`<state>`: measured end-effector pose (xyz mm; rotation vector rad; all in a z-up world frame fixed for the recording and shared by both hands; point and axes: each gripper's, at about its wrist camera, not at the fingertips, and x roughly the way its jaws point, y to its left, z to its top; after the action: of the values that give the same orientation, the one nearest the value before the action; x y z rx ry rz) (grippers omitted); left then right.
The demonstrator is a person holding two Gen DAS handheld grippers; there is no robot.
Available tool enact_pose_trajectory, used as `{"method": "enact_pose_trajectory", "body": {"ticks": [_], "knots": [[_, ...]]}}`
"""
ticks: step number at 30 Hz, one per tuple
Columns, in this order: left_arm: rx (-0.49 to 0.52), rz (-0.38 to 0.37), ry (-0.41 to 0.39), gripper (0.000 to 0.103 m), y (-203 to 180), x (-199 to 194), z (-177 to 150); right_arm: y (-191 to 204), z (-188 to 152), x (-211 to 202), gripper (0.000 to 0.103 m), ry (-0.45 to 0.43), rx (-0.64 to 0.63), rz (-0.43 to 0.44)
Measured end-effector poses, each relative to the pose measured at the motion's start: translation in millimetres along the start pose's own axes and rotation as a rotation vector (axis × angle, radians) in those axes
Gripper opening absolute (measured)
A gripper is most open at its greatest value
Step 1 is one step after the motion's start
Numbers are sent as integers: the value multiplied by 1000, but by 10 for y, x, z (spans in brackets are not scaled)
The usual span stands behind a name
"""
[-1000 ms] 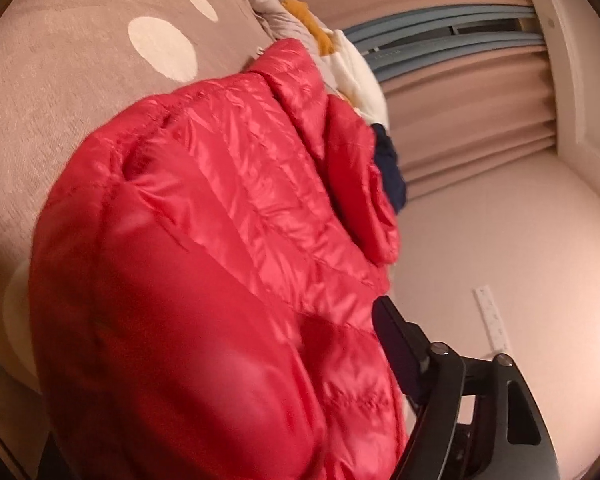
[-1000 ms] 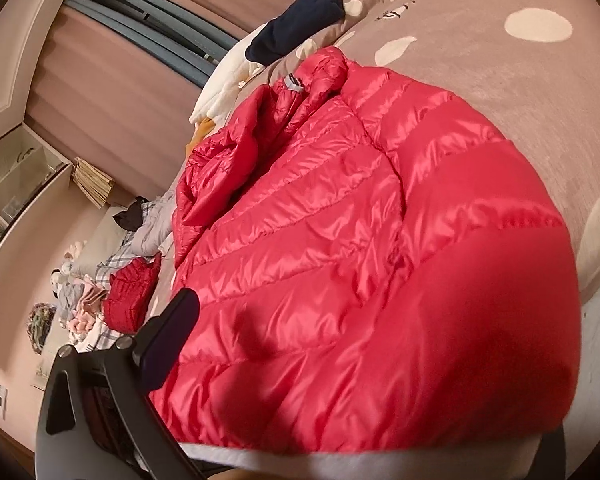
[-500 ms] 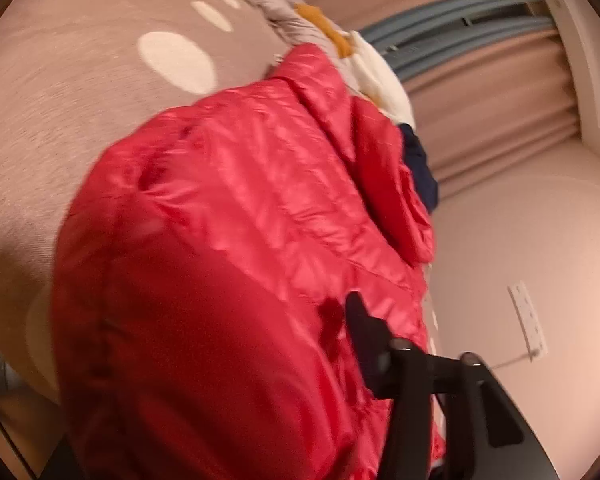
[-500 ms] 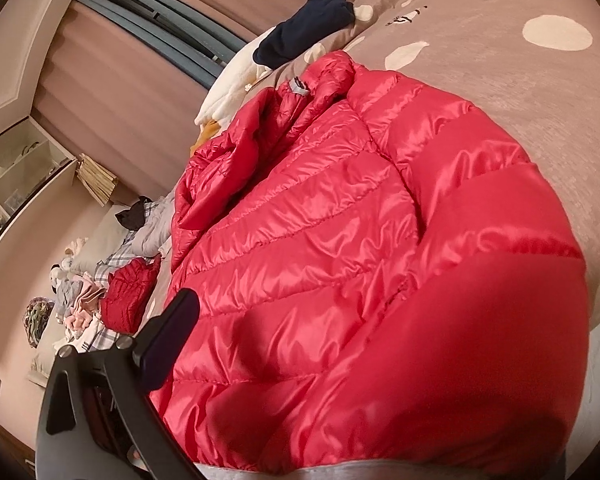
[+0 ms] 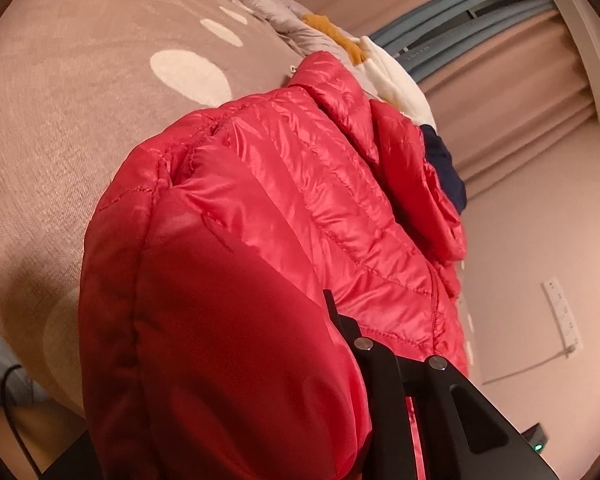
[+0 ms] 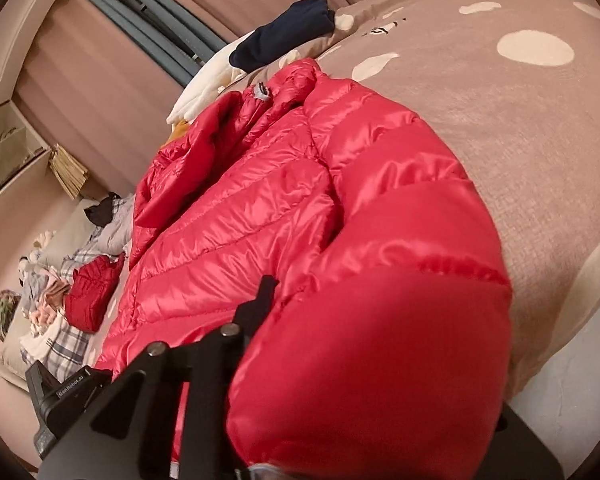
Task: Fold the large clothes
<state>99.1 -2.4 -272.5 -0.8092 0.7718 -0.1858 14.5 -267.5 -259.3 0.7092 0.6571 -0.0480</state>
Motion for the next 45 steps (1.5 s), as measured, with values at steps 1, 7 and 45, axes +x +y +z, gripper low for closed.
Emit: {"method": "enact_pose_trajectory", "body": {"ticks": [1,7,45], "knots": [[15,16,-6,20,-26,-10,3,21,6,-9,19,2,-11,-9],[179,172,-104,18,-341,-135,-24,175,104,-149,16,-37,-78,-37],[588,144,-357,16,-1738,-558,570,788,1167,-985,17,-414,-281,63]]}}
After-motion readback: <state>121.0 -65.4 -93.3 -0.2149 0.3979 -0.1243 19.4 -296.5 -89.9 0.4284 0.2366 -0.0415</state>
